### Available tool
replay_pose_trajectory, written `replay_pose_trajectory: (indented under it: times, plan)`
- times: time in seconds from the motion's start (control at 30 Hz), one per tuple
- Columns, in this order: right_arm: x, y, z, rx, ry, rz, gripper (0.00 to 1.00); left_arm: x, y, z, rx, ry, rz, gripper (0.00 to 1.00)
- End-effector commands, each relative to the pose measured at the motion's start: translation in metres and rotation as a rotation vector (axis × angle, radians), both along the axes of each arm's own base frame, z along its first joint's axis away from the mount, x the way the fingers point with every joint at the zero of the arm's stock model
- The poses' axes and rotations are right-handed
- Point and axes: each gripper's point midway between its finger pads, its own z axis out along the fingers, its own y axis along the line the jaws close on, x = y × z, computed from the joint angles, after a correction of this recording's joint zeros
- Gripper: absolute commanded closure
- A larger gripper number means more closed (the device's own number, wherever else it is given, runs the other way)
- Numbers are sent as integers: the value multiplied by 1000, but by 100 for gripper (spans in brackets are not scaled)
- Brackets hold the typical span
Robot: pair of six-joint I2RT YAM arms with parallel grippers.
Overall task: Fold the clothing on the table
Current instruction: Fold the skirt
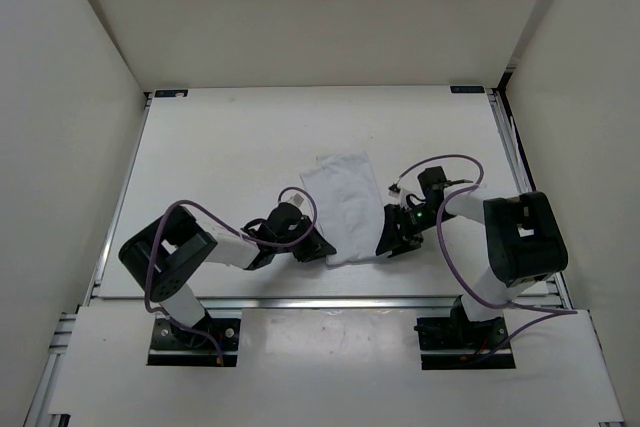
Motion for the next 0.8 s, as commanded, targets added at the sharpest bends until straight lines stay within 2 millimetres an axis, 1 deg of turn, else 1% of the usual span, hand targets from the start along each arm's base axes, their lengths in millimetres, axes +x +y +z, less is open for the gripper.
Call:
replay_pose_trajectory:
  times: [0.0,0.03,0.07,0.1,0.13,0.17,0.2,0.23,0.27,0.3,0.33,0.4,0.43,0.53,0.57,0.6,0.63,0.67,0.7,0.77]
  plan:
    - [10,-4,-6,-19,-57,-7,43,-5,3,-4,6,-6,-3,87]
    - [11,-5,-6,-18,-60,-11,52,-2,4,-3,3,-12,1,92]
    - [14,-7,-4,-22,-75,-25,64,-2,4,0,-6,-13,-1,99]
    - [12,-5,-3,-16,-79,-20,72,-1,3,1,-13,-12,-3,100]
    - [16,-6,0,-4,-88,-35,75,2,3,3,-19,-23,3,100]
    - [22,-8,3,-1,-106,-47,82,4,3,6,-23,-32,11,100]
    - [20,-5,7,23,-114,-41,90,6,2,10,-33,-39,13,100]
    - [25,-6,15,45,-136,-49,95,8,1,16,-43,-44,20,100]
    - [26,-7,16,53,-136,-56,100,11,0,20,-50,-51,22,100]
    - [27,-7,25,80,-147,-58,100,14,-1,29,-64,-65,24,100]
    - [28,-7,30,93,-158,-56,100,16,0,30,-58,-61,27,100]
    - [25,-6,37,102,-167,-35,100,14,-4,38,-59,-57,2,100]
    - [18,-5,38,99,-170,-1,100,12,-4,42,-60,-50,-4,100]
    - [-2,-5,39,79,-199,90,100,-4,-3,46,-58,-8,-48,100]
    - [-9,-6,42,69,-222,121,100,-12,-4,51,-60,6,-69,100]
    - [-14,-5,42,69,-235,148,100,-17,-2,54,-57,1,-77,100]
    - [-20,-5,49,79,-264,181,100,-20,-2,58,-67,7,-86,100]
    - [-29,-6,49,83,-256,202,99,-25,-2,63,-71,8,-101,100]
    - [-27,-6,55,85,-283,205,100,-29,-1,71,-79,1,-109,100]
    - [-28,-8,70,121,-317,204,100,-37,5,76,-87,13,-116,100]
